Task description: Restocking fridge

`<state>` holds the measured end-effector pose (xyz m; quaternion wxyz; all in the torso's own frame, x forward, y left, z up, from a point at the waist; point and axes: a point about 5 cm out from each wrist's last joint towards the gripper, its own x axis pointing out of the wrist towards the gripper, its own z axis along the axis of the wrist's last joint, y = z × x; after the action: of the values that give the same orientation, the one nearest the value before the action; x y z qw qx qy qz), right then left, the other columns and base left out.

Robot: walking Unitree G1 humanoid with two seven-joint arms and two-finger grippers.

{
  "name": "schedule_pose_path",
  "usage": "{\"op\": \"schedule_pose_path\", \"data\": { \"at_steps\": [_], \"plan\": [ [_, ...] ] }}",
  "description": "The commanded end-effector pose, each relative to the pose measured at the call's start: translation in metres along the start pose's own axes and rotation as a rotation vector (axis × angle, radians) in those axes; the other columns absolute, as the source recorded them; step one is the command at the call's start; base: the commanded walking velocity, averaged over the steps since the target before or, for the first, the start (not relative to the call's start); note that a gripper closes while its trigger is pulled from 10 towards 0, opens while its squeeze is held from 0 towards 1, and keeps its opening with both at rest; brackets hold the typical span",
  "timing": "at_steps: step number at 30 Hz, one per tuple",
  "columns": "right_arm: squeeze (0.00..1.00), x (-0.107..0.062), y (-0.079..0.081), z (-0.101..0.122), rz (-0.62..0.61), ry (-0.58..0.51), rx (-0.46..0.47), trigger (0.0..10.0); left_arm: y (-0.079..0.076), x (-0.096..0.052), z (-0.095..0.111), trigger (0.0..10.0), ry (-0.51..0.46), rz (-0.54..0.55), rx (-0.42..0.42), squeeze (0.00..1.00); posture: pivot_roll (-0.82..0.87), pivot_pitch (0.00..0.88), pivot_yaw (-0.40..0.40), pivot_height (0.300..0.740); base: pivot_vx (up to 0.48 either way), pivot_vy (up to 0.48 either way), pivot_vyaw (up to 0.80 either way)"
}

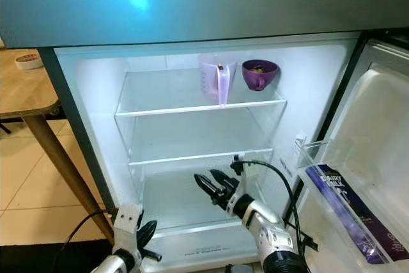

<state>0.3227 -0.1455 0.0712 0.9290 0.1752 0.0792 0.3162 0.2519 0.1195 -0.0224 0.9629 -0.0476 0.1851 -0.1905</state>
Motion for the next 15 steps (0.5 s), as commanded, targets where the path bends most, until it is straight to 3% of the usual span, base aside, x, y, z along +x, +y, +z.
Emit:
{"op": "schedule_pose_path", "data": {
  "at_steps": [1,15],
  "plan": [
    [0.0,-0.004,-0.001,-0.008,-0.003,0.021,0.001,10.0,0.006,-0.004,-0.005,10.0,0.031,0.011,0.01,0.0,-0.08,0.0,0.024,0.59,0.0,0.0,0.0],
    [0.0,-0.006,-0.004,-0.024,-0.049,0.079,-0.009,10.0,0.01,-0.013,-0.026,10.0,0.157,0.068,-0.003,0.0,-0.08,0.0,0.025,0.649,0.0,0.0,0.0]
  ]
}}
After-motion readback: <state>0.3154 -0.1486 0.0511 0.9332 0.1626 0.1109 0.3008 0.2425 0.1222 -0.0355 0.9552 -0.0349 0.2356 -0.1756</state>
